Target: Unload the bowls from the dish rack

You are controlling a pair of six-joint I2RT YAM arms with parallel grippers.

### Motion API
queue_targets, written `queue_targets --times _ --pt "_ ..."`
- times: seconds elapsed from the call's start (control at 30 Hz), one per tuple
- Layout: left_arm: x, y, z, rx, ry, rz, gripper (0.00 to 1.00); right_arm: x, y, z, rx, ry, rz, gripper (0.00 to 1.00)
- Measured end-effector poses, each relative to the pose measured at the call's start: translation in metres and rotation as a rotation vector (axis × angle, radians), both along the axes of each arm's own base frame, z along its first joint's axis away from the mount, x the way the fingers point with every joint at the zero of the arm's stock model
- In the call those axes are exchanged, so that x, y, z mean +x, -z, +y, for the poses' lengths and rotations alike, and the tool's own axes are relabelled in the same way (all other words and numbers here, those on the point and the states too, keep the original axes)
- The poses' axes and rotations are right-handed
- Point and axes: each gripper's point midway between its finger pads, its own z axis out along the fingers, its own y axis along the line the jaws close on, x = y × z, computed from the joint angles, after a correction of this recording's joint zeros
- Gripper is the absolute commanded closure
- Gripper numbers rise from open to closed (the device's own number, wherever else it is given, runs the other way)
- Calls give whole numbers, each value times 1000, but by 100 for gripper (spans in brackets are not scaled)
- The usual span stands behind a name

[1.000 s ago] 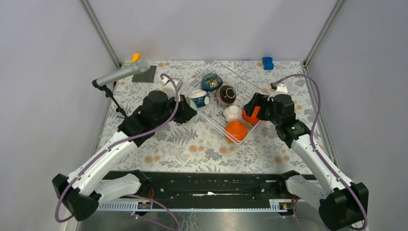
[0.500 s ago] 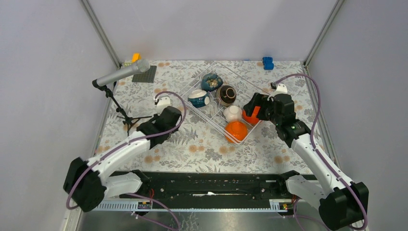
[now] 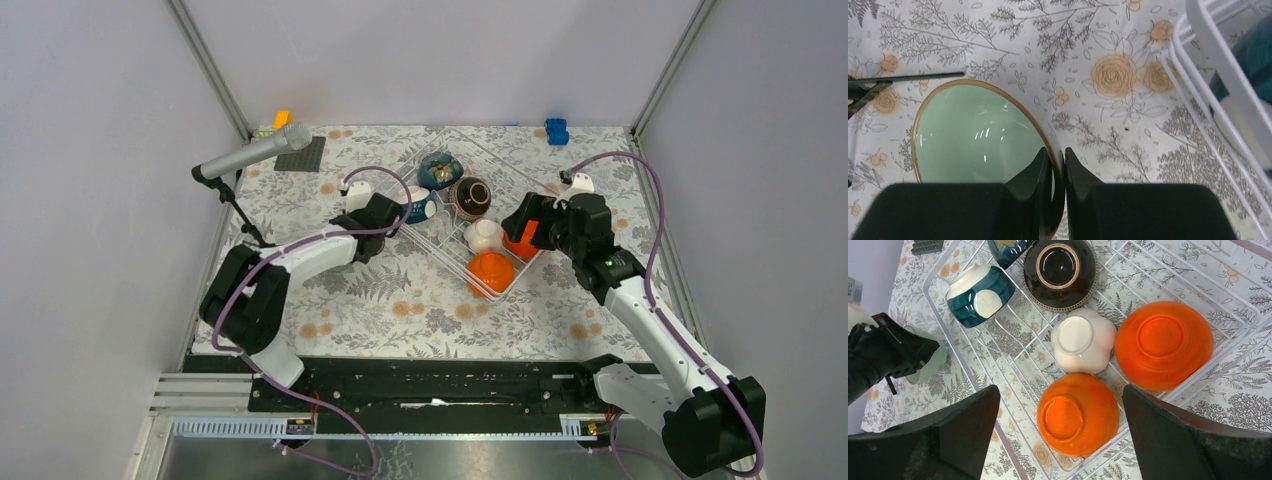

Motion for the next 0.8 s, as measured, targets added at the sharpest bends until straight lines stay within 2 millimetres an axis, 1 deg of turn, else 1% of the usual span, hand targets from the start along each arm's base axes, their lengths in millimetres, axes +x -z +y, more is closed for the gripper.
queue_targets --times 0.17,0.23,0.3,0.5,0.67,0.73,0.8 --pt "19 5 6 22 -24 15 88 -1 0 1 5 -8 2 0" --pt "22 8 8 29 -29 22 78 -2 0 3 8 -14 3 0" --pt "24 11 10 40 -32 33 70 -2 0 3 9 -16 4 0" --pt "28 6 8 46 -20 31 66 -3 2 4 10 -23 8 0" --pt "27 5 5 27 -7 40 61 -5 1 5 15 -34 9 0" --pt "25 -1 0 -1 8 37 60 -6 1 7 20 -45 11 0" --pt "24 -11 -4 -36 26 21 59 -6 2 9 23 -53 14 0"
